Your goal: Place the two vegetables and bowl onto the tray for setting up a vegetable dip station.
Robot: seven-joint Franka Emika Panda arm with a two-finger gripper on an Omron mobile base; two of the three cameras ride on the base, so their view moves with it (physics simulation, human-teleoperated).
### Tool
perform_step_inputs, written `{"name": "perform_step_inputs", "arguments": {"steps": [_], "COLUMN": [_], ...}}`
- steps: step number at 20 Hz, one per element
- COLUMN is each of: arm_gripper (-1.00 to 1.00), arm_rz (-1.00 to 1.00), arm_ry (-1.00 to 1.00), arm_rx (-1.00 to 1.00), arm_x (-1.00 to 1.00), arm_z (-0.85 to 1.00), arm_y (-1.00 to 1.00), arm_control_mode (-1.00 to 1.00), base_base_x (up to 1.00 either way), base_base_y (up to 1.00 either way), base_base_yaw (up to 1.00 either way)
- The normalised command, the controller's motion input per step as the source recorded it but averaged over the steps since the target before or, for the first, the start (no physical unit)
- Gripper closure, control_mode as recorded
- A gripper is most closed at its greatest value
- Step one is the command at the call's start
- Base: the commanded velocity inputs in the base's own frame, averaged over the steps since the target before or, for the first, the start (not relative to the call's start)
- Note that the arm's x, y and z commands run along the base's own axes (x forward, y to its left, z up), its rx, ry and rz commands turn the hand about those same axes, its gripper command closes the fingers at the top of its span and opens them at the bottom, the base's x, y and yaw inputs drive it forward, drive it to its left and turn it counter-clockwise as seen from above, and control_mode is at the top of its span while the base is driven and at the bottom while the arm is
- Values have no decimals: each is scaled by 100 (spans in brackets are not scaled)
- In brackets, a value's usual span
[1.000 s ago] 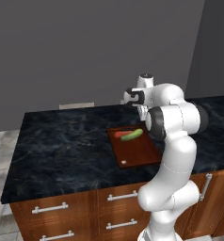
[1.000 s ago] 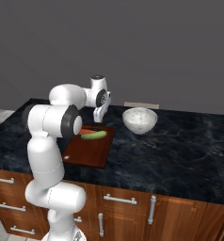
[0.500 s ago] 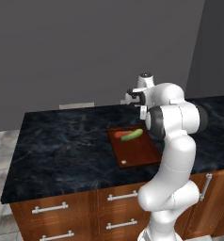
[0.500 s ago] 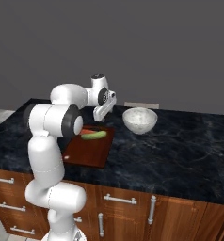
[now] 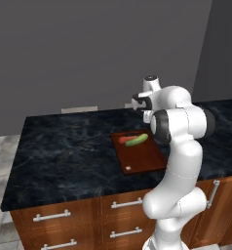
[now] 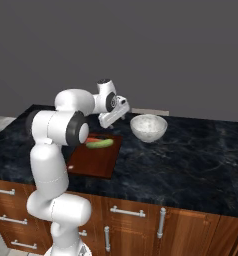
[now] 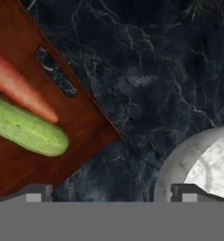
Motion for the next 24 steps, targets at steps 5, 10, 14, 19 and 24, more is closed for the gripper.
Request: {"name": "perform_step_inputs", "arguments": {"steps": [5, 10, 14, 19, 24], "arm_gripper": [-100, -100, -100, -100, -100], "arm_rz": [-20, -10, -5, -1, 0], "arm_ry": [-3, 0, 0, 0, 0], "arm_rx": [-1, 0, 0, 0, 0], "arm_x": [0, 0, 0, 0, 0], "arm_z": [3, 14, 9, 0, 0], "arm_y": [-22, -22, -20, -33, -27], "arm_control_mode": [-100, -100, -100, -100, -100], "base_base_x": [0, 0, 0, 0, 0], "base_base_y": [0, 0, 0, 0, 0], "base_base_yaw": [0, 0, 0, 0, 0]}}
